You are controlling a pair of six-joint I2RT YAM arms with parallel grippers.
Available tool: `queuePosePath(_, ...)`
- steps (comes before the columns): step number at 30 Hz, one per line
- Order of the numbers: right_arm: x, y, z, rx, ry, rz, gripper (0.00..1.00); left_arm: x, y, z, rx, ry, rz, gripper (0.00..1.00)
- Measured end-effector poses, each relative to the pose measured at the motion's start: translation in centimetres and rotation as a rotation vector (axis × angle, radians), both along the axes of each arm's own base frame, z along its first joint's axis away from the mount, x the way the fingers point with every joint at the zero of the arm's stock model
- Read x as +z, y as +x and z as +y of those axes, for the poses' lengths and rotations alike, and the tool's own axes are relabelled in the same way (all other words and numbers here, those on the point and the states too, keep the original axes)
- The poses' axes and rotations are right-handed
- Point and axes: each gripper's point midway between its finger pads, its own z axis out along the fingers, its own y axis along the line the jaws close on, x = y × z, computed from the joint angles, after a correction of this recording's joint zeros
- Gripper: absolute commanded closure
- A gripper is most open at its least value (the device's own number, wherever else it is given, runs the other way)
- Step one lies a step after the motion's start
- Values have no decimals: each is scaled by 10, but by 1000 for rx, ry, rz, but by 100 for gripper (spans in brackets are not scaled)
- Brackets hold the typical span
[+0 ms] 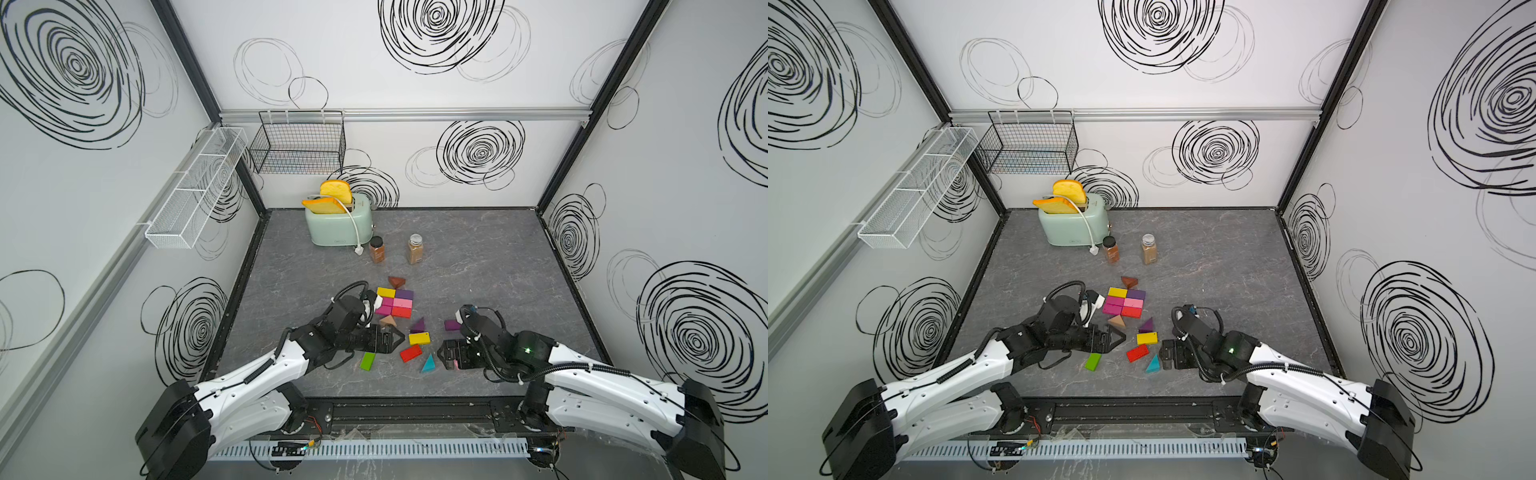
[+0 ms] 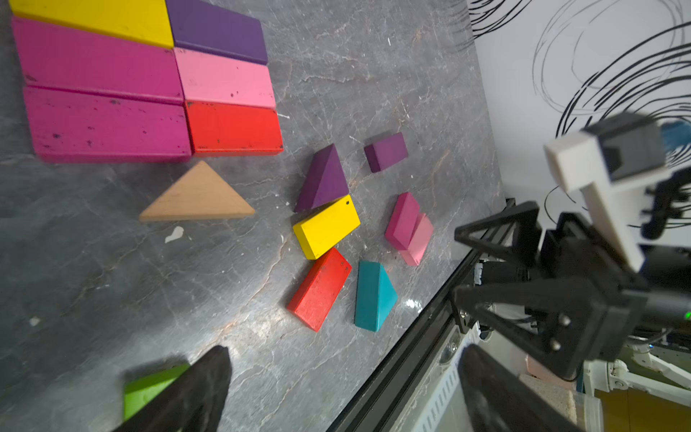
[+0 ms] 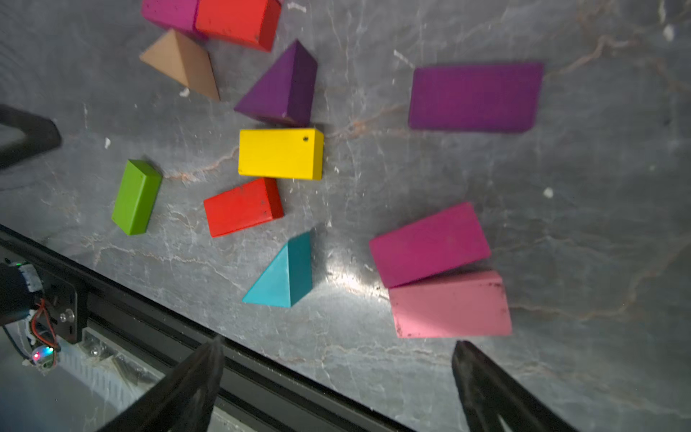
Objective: Assemble a piece of candy with building blocks
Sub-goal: Assemble the building blocks at the center of the board.
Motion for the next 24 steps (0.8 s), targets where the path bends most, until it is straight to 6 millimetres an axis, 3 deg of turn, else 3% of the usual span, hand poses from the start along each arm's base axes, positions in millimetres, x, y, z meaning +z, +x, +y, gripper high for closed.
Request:
queuePosePath(5,-2,-16,-1,-8,15,41,1,37,30,-30,-34,-55,-47,0)
queuePosePath(9,-17,-22,-5,-17,25,64,1,52,51,-64,-79,-96,-63,1)
queuePosePath(14,-38,-28,-9,-7,-6,107,1,42,59,-111,-159,-87,-38,2)
queuePosePath(17,-39,-26,-8,-10,2,99,1,35,62,-141,-208,-81,-29,3)
queuePosePath(24,-50,-14,-8,-41,63,72,1,5,79,-186,-274,-44,0,3)
